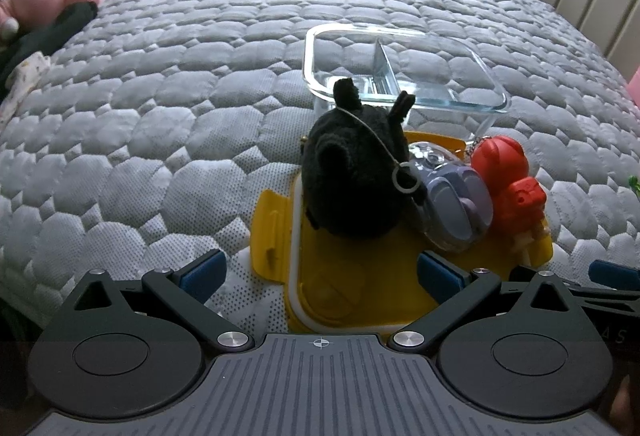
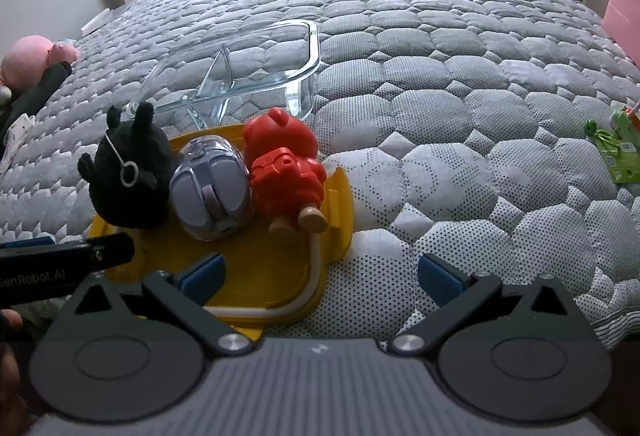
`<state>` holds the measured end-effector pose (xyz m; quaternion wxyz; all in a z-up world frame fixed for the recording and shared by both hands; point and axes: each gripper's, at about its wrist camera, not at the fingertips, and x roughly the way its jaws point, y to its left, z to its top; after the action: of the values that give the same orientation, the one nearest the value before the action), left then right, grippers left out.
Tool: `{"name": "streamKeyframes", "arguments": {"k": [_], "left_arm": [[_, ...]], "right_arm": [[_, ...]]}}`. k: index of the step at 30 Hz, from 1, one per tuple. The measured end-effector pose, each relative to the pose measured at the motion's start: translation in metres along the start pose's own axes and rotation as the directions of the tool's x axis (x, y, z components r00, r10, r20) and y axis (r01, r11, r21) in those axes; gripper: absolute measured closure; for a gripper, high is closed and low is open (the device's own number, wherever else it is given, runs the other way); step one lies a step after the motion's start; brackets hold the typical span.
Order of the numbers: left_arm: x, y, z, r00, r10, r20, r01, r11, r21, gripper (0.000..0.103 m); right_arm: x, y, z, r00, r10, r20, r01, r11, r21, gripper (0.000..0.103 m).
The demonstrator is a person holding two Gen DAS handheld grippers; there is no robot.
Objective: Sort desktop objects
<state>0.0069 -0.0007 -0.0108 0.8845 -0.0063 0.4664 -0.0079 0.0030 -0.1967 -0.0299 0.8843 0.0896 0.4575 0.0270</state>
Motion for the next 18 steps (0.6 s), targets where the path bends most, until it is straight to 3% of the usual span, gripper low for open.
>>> {"name": "streamKeyframes", "arguments": {"k": [10, 15, 18], "left_arm": [[0.006, 0.005, 0.001, 1.0, -0.028, -0.013, 0.028, 1.0, -0.013, 0.0], [0.011, 0.017, 0.004, 0.999, -0.032, -0.017, 0.031, 0.999, -0.031, 0.0], [0.018, 0.019, 0.004, 0.998, -0.05, -0.04, 0.049, 0.999, -0.022, 0.0]], "right_arm": [[0.004, -0.001, 0.0, 1.0, -0.002, -0.001, 0.002, 1.0, 0.0, 0.0], [-0.009, -0.002, 0.001, 0.993, 0.021, 0.115, -0.018, 1.0, -0.024, 0.0], [-0.009, 0.001, 0.004, 0.988, 0.081, 0.129, -0.074, 0.996, -0.055, 0.001]]}}
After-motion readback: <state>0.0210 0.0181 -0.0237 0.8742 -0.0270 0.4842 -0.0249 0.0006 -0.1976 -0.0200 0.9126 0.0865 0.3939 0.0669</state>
